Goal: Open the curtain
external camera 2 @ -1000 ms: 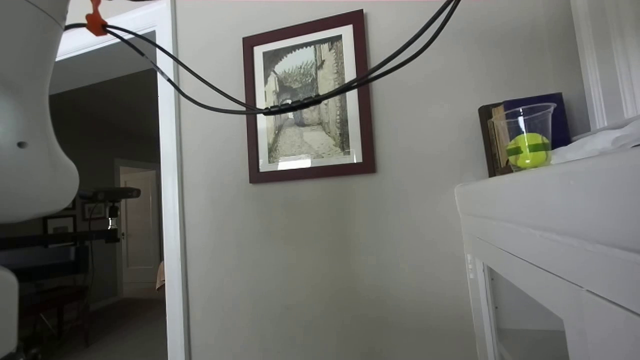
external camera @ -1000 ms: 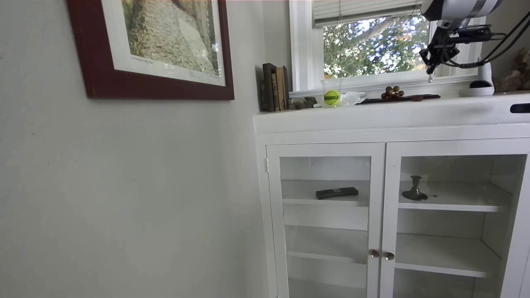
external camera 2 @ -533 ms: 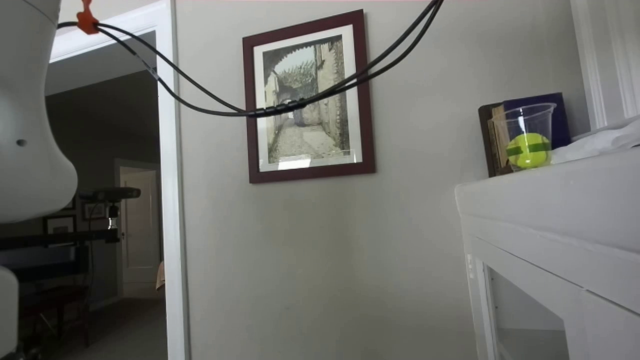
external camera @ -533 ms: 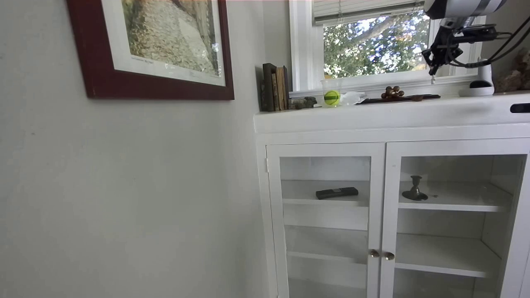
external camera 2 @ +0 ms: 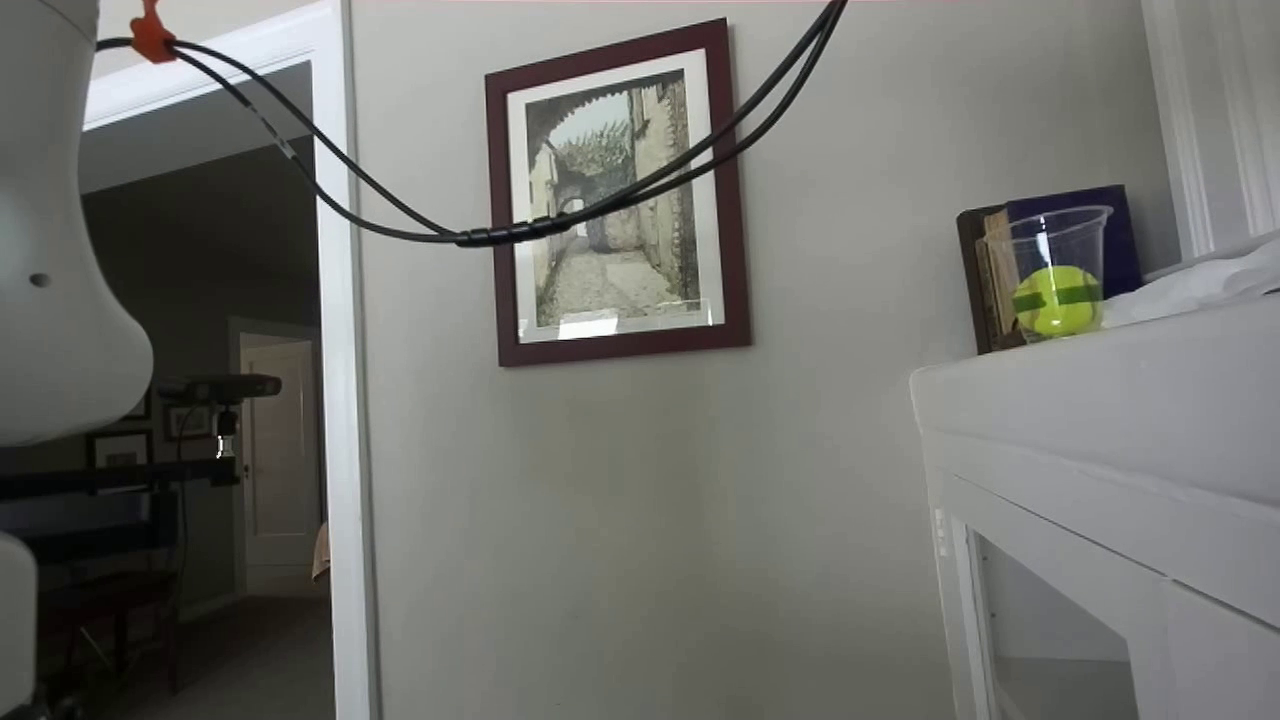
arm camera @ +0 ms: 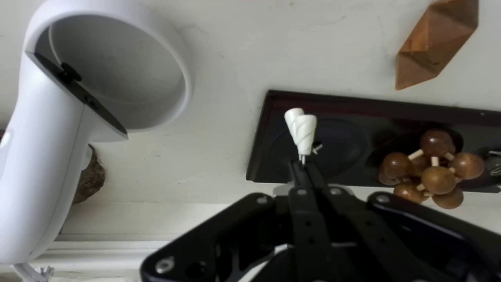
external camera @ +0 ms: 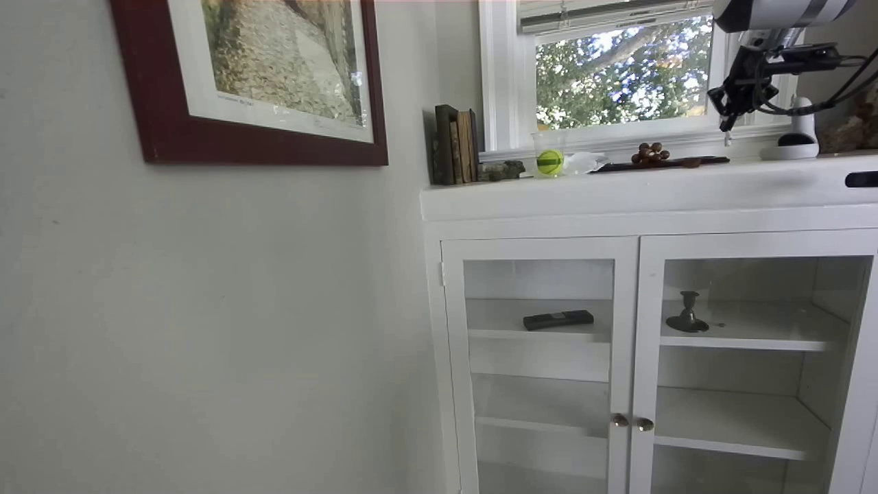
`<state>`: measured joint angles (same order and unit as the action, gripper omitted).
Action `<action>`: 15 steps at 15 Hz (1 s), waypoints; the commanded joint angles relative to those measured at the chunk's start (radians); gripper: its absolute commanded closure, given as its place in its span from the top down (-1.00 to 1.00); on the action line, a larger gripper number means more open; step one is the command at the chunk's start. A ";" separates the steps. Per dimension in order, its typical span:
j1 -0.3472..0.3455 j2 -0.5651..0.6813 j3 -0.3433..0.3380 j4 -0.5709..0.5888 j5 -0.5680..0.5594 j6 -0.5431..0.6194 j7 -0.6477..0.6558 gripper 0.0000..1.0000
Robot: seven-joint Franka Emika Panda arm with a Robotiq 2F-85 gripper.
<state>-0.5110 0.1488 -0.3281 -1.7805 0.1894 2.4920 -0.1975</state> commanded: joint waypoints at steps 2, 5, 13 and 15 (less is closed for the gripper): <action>0.027 -0.077 -0.027 -0.117 -0.034 -0.011 -0.014 -0.99; 0.033 -0.101 -0.036 -0.154 -0.041 -0.013 -0.019 -0.99; 0.052 -0.145 -0.049 -0.228 -0.057 -0.019 -0.031 -0.99; 0.053 -0.157 -0.053 -0.253 -0.065 -0.015 -0.034 -0.99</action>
<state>-0.4759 0.0387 -0.3619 -1.9422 0.1564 2.4914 -0.2163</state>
